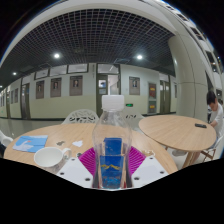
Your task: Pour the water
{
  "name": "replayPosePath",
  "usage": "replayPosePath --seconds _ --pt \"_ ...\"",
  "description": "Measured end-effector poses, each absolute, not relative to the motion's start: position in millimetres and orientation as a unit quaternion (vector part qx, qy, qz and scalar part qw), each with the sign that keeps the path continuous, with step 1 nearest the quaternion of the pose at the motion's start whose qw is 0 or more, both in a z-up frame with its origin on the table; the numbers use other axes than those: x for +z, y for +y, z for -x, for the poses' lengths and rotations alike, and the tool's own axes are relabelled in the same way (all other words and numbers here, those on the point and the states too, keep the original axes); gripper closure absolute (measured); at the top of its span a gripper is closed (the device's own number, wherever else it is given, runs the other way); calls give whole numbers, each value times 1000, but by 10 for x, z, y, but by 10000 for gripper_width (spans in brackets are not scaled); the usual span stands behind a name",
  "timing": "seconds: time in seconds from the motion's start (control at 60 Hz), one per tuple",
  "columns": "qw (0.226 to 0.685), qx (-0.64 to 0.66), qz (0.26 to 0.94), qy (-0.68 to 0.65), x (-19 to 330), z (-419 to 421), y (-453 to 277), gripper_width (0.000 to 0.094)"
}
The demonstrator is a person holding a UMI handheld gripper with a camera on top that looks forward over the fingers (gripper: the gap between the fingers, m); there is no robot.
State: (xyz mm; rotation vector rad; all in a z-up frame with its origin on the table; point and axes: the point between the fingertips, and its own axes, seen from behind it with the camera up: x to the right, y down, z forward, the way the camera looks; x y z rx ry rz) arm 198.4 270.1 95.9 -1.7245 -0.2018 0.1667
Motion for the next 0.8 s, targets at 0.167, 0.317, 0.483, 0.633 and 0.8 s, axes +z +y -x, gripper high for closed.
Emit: replayPosePath --seconds 0.167,0.317,0.483,0.633,0.8 --pt "635 70 762 -101 813 -1894 2747 562" --pt "631 71 766 -98 823 -1902 2732 479" --pt "616 52 779 -102 842 -1934 2583 80" --pt "618 45 774 -133 1007 -1895 2101 94" --pt "598 57 782 -166 1021 -1770 1116 91"
